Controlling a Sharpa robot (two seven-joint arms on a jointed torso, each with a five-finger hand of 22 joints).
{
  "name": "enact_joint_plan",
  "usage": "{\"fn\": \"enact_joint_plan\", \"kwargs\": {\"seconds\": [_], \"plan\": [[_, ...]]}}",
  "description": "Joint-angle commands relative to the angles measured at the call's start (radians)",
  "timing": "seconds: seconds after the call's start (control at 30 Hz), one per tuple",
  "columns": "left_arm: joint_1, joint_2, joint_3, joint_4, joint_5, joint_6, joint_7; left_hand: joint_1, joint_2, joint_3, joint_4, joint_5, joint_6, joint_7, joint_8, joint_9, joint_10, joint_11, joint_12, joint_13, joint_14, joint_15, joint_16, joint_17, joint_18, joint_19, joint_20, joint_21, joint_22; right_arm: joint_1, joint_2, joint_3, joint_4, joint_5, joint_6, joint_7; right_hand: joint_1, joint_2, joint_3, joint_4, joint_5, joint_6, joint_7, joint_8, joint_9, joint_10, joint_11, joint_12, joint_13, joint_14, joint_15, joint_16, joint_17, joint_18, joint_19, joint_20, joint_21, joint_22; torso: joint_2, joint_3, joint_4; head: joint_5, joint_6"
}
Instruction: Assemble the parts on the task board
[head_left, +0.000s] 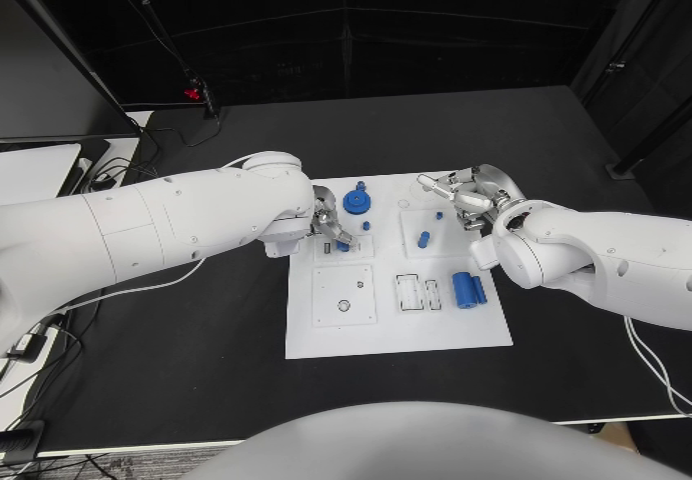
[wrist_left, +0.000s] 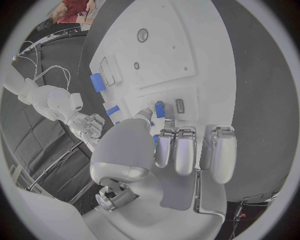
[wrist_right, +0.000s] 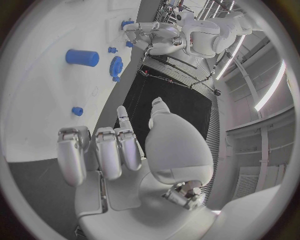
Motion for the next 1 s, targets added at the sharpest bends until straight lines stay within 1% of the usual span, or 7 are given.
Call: {"fn": "enact_joint_plan", "kwargs": {"seconds": [0.03, 0.17, 0.23, 0.67, 0.77, 0.87, 1.0], "plan": [[-0.006, 0.0, -0.004, 0.001, -0.007, 0.011, -0.013, -0.032, 0.0, -0.022, 0.0, -0.019, -0.01, 0.003, 0.001, -0.003, 0.104, 0.009, 0.002, 0.263, 0.105, 0.008, 0.001, 0.263, -0.006, 0.104, 0.011, 0.003, 0.263, 0.001, 0.001, 0.0, 0.002, 0.0, 0.006, 0.008, 0.0, 0.009, -0.006, -0.002, 0.002, -0.01, 0.0, 0.002, 0.001, 0.106, 0.006, 0.003, 0.263, 0.102, 0.003, 0.002, 0.263, -0.006, 0.102, 0.005, 0.001, 0.262, 0.001, 0.0002, -0.0002, 0.0, 0.0], [-0.006, -0.002, -0.004, 0.003, -0.007, -0.004, -0.007, -0.087, 0.014, -0.059, -0.001, -0.081, -0.016, 0.006, 0.011, -0.003, 0.104, 0.011, 0.002, 0.263, 0.105, 0.012, 0.001, 0.263, -0.006, 0.104, 0.015, 0.003, 0.263, 0.001, 0.0, 0.0, 0.002, 0.0, 0.006, 0.008, 0.0, 0.009, -0.006, -0.002, 0.002, -0.01, 0.0, 0.002, 0.001, 0.106, 0.006, 0.003, 0.263, 0.102, 0.003, 0.002, 0.263, -0.006, 0.102, 0.005, 0.001, 0.262, 0.001, 0.0001, -0.0001, 0.0, 0.0], [-0.007, -0.003, -0.004, 0.005, -0.007, -0.014, 0.001, -0.1, 0.023, -0.071, 0.0, -0.095, -0.017, 0.005, 0.018, 0.0, 0.104, 0.011, 0.002, 0.263, 0.105, 0.013, 0.001, 0.263, -0.006, 0.104, 0.017, 0.003, 0.263, 0.001, 0.001, 0.0, 0.002, 0.0, 0.006, 0.008, 0.0, 0.009, -0.006, -0.002, 0.002, -0.01, 0.0, 0.002, 0.001, 0.106, 0.006, 0.003, 0.263, 0.102, 0.003, 0.002, 0.263, -0.006, 0.102, 0.005, 0.001, 0.262, 0.0, 0.0002, -0.0002, 0.0, 0.0], [-0.007, -0.006, -0.004, 0.007, -0.002, -0.043, 0.045, -0.114, 0.057, -0.103, -0.003, -0.1, -0.001, -0.005, 0.076, 0.036, 0.104, 0.003, 0.002, 0.263, 0.105, 0.008, 0.001, 0.263, -0.006, 0.104, 0.016, 0.003, 0.263, 0.001, 0.002, 0.0, 0.001, 0.0, 0.006, 0.008, 0.0, 0.009, -0.006, -0.002, 0.002, -0.01, 0.0, 0.002, 0.001, 0.106, 0.006, 0.003, 0.263, 0.102, 0.003, 0.002, 0.263, -0.006, 0.102, 0.005, 0.001, 0.262, 0.0, -0.0002, -0.0002, -0.002, 0.0], [-0.008, -0.006, -0.004, 0.006, -0.002, -0.042, 0.044, -0.109, 0.063, -0.111, -0.002, -0.1, 0.002, -0.01, 0.096, 0.053, 0.104, -0.001, 0.002, 0.263, 0.105, 0.005, 0.001, 0.263, -0.006, 0.104, 0.014, 0.003, 0.263, 0.001, 0.002, 0.0, 0.001, 0.0, 0.006, 0.008, 0.0, 0.009, -0.006, -0.002, 0.002, -0.01, 0.0, 0.002, 0.001, 0.106, 0.006, 0.003, 0.263, 0.102, 0.003, 0.002, 0.263, -0.006, 0.102, 0.005, 0.001, 0.262, 0.0, -0.0002, -0.0004, -0.002, 0.0], [-0.008, -0.005, -0.004, 0.005, -0.001, -0.043, 0.042, -0.096, 0.071, -0.124, -0.002, -0.098, 0.0, -0.017, 0.137, 0.094, 0.104, -0.008, 0.002, 0.263, 0.105, -0.001, 0.001, 0.263, -0.006, 0.104, 0.009, 0.003, 0.263, 0.001, 0.002, 0.0, 0.001, 0.0, 0.006, 0.008, 0.0, 0.009, -0.006, -0.002, 0.002, -0.01, 0.0, 0.002, 0.001, 0.106, 0.006, 0.003, 0.263, 0.102, 0.003, 0.002, 0.263, -0.006, 0.102, 0.005, 0.001, 0.262, 0.001, 0.0, -0.0003, -0.002, 0.0], [-0.008, -0.005, -0.004, 0.003, -0.001, -0.035, 0.033, -0.093, 0.074, -0.127, -0.002, -0.096, -0.005, -0.018, 0.144, 0.103, 0.104, -0.009, 0.002, 0.263, 0.105, -0.002, 0.001, 0.263, -0.006, 0.104, 0.008, 0.003, 0.263, 0.001, 0.002, 0.0, 0.001, 0.0, 0.006, 0.008, 0.0, 0.009, -0.006, -0.002, 0.002, -0.01, 0.0, 0.002, 0.001, 0.106, 0.006, 0.003, 0.263, 0.102, 0.003, 0.002, 0.263, -0.006, 0.102, 0.005, 0.001, 0.262, 0.0, 0.0001, 0.0003, -0.003, 0.0]]}}
